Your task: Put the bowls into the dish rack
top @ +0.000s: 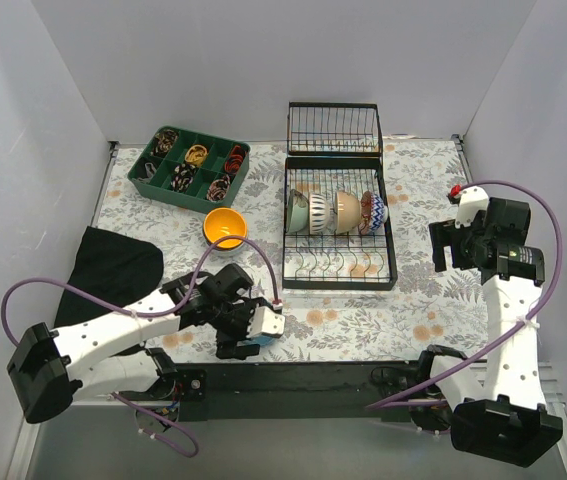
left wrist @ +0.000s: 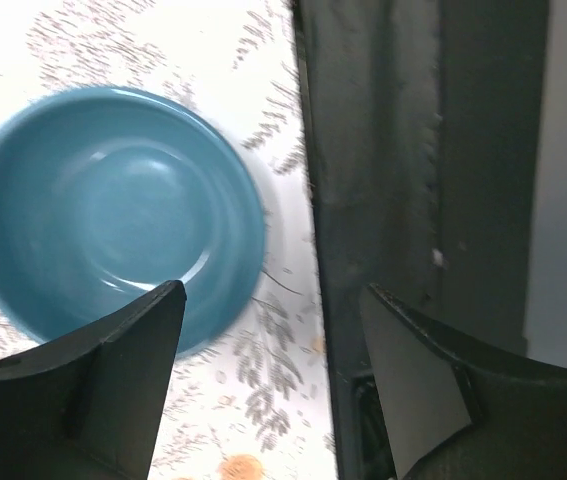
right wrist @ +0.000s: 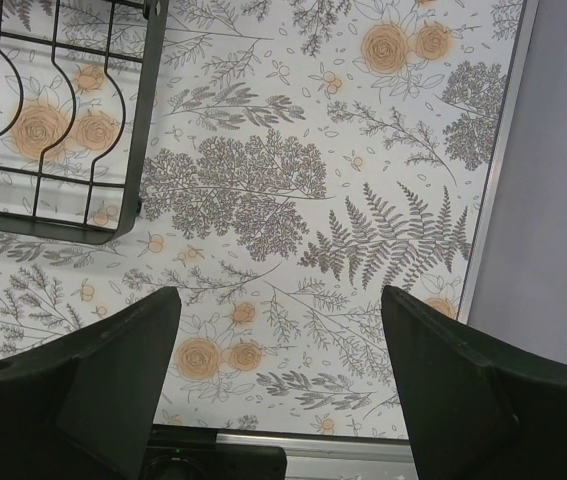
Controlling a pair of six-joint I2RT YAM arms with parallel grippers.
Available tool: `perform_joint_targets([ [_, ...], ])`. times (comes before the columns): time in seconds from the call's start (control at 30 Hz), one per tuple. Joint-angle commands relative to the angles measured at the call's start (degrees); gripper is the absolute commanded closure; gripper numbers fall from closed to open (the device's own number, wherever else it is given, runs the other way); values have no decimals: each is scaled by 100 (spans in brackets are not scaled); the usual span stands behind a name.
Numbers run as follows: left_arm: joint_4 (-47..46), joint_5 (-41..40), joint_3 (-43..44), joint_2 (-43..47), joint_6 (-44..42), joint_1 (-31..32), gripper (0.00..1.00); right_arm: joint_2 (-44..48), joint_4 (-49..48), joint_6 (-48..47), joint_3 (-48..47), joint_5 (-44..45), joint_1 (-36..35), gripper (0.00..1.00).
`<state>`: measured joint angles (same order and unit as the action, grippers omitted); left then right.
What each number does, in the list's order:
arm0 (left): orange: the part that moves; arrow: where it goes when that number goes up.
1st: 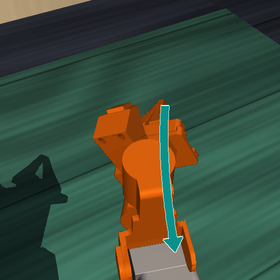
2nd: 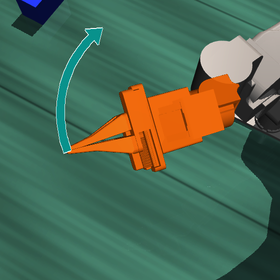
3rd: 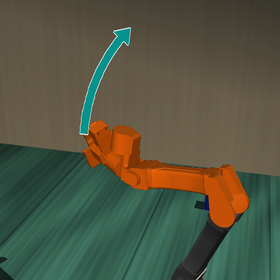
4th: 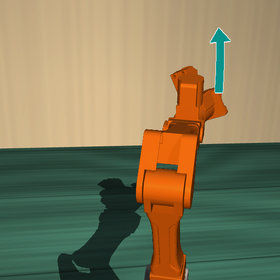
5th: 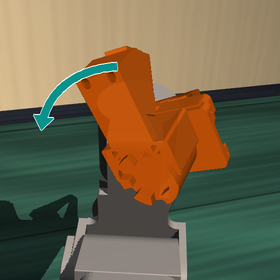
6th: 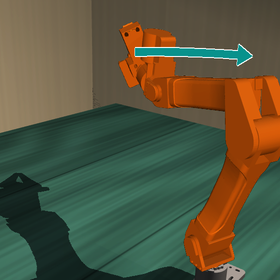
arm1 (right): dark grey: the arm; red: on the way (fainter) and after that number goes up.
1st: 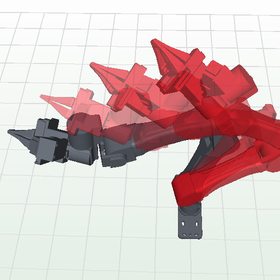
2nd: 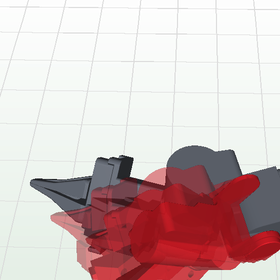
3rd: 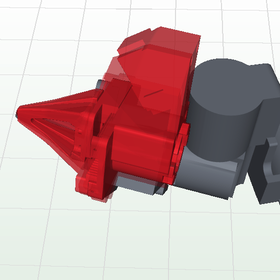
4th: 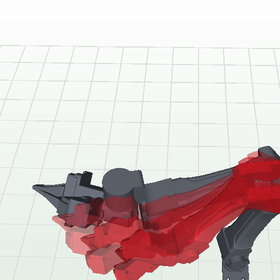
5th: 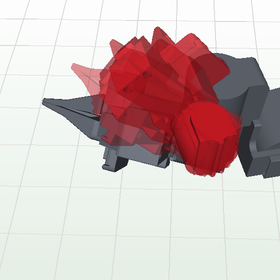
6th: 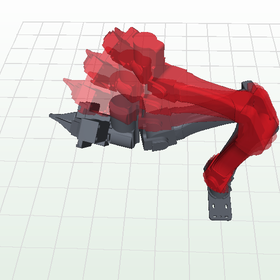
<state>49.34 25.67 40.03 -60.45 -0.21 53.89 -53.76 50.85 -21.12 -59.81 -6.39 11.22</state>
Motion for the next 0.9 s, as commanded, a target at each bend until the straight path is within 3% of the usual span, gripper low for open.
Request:
perform_joint_targets([
  [0.0, -785, -335, -39, -81, 91, 148, 30, 216, 39, 91, 128, -29, 11, 10],
  [0.33, -1120, -71, -303, -406, 196, 543, 49, 366, 101, 100, 172, -2, 11, 10],
  [0.63, -1770, -519, -505, -617, 566, 597, 62, 419, 109, 109, 198, -46, 11, 10],
  [0.87, -1867, -879, -330, -784, 654, 605, 90, 436, 101, 109, 180, -64, 11, 10],
])
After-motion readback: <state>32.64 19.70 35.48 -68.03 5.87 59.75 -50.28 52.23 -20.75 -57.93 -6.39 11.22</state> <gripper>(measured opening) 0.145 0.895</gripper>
